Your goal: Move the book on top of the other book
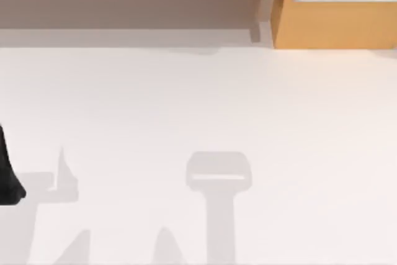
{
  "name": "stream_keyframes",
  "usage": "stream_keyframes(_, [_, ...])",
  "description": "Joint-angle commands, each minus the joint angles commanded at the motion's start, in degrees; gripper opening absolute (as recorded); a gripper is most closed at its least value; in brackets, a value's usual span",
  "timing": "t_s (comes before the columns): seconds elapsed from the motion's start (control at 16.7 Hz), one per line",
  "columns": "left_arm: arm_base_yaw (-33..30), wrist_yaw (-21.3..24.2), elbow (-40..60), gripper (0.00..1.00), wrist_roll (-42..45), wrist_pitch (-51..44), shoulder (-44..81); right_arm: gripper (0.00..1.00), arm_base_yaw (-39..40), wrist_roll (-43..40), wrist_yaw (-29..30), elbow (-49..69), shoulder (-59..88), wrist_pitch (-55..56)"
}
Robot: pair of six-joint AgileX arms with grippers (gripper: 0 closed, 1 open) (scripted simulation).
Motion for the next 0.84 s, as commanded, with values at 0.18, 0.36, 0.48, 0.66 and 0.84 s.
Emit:
stream_keyframes(0.18, [0.00,0.00,0.00,1.00,0.00,0.00,0.00,0.60,0.00,0.00,0.00,0.00,0.00,0.00])
stream_keyframes(0.36, [0.00,0.00,0.00,1.00,0.00,0.00,0.00,0.83,0.00,0.00,0.00,0.00,0.00,0.00])
stream_keyframes(0.48, [0.00,0.00,0.00,1.00,0.00,0.00,0.00,0.98,0.00,0.00,0.00,0.00,0.00,0.00])
stream_keyframes(0.66, [0.00,0.00,0.00,1.00,0.00,0.00,0.00,1.00,0.00,0.00,0.00,0.00,0.00,0.00])
stream_keyframes(0.84, [0.00,0.00,0.00,1.00,0.00,0.00,0.00,1.00,0.00,0.00,0.00,0.00,0.00,0.00])
